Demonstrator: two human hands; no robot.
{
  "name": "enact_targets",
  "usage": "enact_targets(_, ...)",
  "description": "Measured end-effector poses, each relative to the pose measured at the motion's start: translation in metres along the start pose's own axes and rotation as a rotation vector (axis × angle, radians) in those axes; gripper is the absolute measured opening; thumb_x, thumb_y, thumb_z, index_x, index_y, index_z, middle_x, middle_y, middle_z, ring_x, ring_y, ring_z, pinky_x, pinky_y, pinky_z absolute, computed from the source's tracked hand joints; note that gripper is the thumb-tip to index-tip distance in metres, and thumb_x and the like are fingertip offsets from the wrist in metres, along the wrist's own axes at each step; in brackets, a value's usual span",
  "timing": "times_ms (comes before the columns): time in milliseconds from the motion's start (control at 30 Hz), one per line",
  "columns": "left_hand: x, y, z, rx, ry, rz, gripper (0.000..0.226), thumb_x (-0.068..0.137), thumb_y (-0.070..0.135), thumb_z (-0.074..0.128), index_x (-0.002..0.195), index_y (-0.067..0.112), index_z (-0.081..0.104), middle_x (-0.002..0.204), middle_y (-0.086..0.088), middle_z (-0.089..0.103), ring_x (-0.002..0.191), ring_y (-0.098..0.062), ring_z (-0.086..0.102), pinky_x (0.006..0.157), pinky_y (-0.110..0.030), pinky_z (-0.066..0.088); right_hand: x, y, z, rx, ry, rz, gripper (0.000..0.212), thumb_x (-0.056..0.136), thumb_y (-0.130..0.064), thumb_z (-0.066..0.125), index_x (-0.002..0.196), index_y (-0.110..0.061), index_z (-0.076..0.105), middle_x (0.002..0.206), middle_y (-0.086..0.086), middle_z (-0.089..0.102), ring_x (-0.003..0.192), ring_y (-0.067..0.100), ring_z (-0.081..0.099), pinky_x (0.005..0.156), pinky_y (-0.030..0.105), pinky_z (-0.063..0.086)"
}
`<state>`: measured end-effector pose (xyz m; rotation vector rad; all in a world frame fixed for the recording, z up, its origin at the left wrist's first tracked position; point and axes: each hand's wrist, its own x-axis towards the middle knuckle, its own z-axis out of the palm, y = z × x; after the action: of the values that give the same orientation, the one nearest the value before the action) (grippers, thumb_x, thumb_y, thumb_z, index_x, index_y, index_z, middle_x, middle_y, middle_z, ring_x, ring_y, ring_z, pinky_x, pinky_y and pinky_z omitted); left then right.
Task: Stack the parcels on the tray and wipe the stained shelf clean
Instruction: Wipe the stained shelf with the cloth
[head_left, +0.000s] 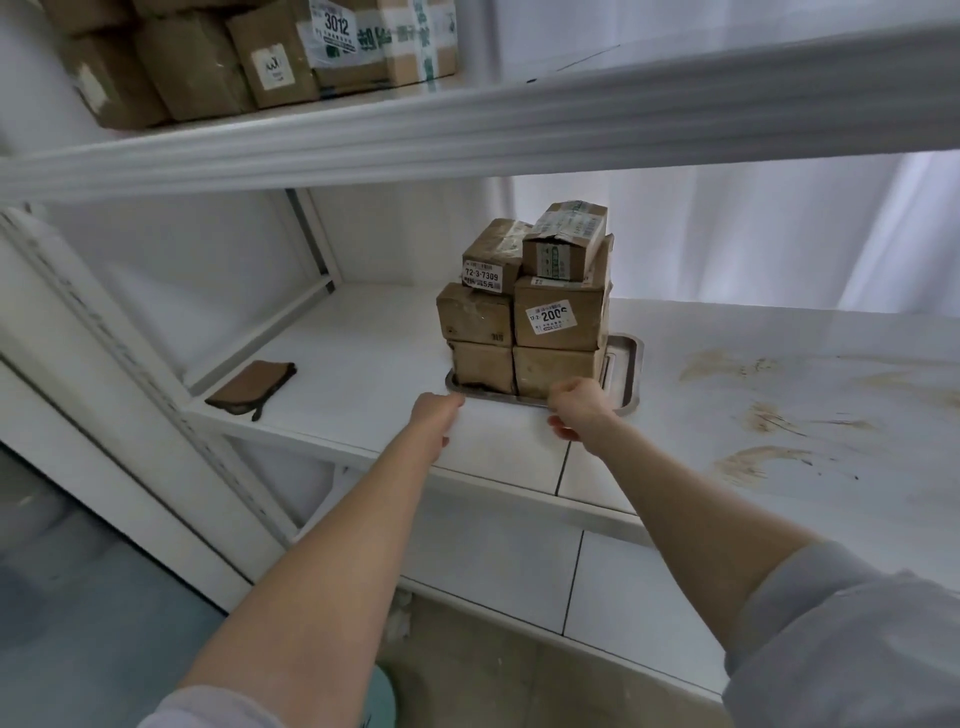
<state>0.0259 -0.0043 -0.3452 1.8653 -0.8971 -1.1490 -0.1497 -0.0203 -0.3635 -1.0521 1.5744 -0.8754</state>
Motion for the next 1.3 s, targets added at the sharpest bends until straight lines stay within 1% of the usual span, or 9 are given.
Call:
enact_targets(167,0.016,-0.007,-0.040,0.063,0.053,0.022,0.040,0.094,0.017,0.052,0.129,-0.001,0.045,0.115,-0.013,0.047,0.096,-0.023,0.046,0.082,-0.033,0.045,-0.005,-0.025,0.052,-0.035,-0.091,-0.030,0.021,0.095,-0.009,0.050,0.110,-0.001,0.063,0.095,0.013,0.060,0.073,0.018,0.057,0.059,0.024,0.051)
enact_targets(267,0.034,-0.009,-0.072,0.072,0.116,0.043,0.010,0.092,0.012,0.054,0.091,0.002,0.055,0.089,-0.011,0.051,0.079,-0.023,0.050,0.085,-0.033,0.047,-0.002,-0.045,0.091,-0.060,-0.162,-0.026,0.022,0.095,-0.008,0.051,0.111,0.003,0.062,0.086,0.012,0.059,0.064,0.016,0.054,0.056,0.024,0.047)
enact_targets(333,0.052,-0.010,-0.096,0.113,0.141,0.065,0.024,0.091,0.009,0.052,0.068,0.012,0.047,0.074,-0.004,0.046,0.068,-0.019,0.048,0.084,-0.031,0.044,0.005,-0.058,0.123,-0.091,-0.210,-0.030,0.022,0.094,-0.007,0.052,0.109,0.004,0.063,0.081,0.012,0.059,0.062,0.017,0.053,0.056,0.025,0.046)
enact_targets(400,0.072,-0.010,-0.125,0.176,0.128,0.105,0.009,0.092,0.010,0.050,0.087,0.011,0.057,0.091,-0.003,0.054,0.090,-0.024,0.054,0.091,-0.030,0.043,0.015,-0.071,0.162,-0.104,-0.249,-0.031,0.019,0.092,-0.004,0.053,0.106,0.003,0.064,0.075,0.011,0.057,0.061,0.018,0.053,0.057,0.026,0.046)
enact_targets(467,0.091,-0.012,-0.148,0.238,0.112,0.127,0.046,0.093,0.014,0.050,0.138,0.010,0.041,0.133,-0.010,0.049,0.122,-0.030,0.048,0.103,-0.034,0.041,0.027,-0.080,0.193,-0.118,-0.254,-0.036,0.020,0.091,-0.004,0.054,0.106,0.004,0.065,0.078,0.012,0.059,0.064,0.020,0.055,0.058,0.027,0.047)
enact_targets(533,0.117,-0.014,-0.176,0.351,0.105,0.137,0.061,0.093,0.016,0.051,0.148,0.008,0.025,0.148,-0.013,0.037,0.133,-0.029,0.040,0.108,-0.034,0.036,0.040,-0.091,0.230,-0.132,-0.268,-0.040,0.020,0.090,-0.005,0.054,0.105,0.002,0.065,0.082,0.012,0.060,0.065,0.019,0.056,0.057,0.026,0.047)
enact_targets(733,0.203,-0.020,-0.252,0.647,0.181,0.144,0.006,0.091,0.011,0.051,0.090,0.005,0.055,0.087,-0.007,0.055,0.084,-0.023,0.055,0.076,-0.031,0.043,0.077,-0.116,0.320,-0.131,-0.293,-0.041,0.017,0.089,-0.006,0.053,0.102,-0.003,0.063,0.091,0.012,0.059,0.070,0.019,0.056,0.053,0.023,0.047)
enact_targets(900,0.266,-0.025,-0.274,0.805,0.154,0.143,0.062,0.092,0.013,0.046,0.148,0.006,0.022,0.144,-0.014,0.041,0.130,-0.032,0.042,0.105,-0.043,0.040,0.108,-0.122,0.359,-0.125,-0.281,-0.013,0.024,0.091,-0.007,0.052,0.111,0.000,0.063,0.094,0.012,0.059,0.076,0.020,0.057,0.055,0.023,0.047)
enact_targets(1300,0.277,-0.013,-0.243,0.984,-0.112,0.215,0.026,0.071,0.006,0.066,0.097,0.000,0.067,0.105,-0.016,0.066,0.094,-0.027,0.065,0.076,-0.032,0.052,0.126,-0.101,0.324,-0.046,-0.201,0.071,0.014,0.090,-0.002,0.053,0.078,-0.006,0.059,0.071,0.010,0.058,0.055,0.019,0.057,0.051,0.025,0.053)
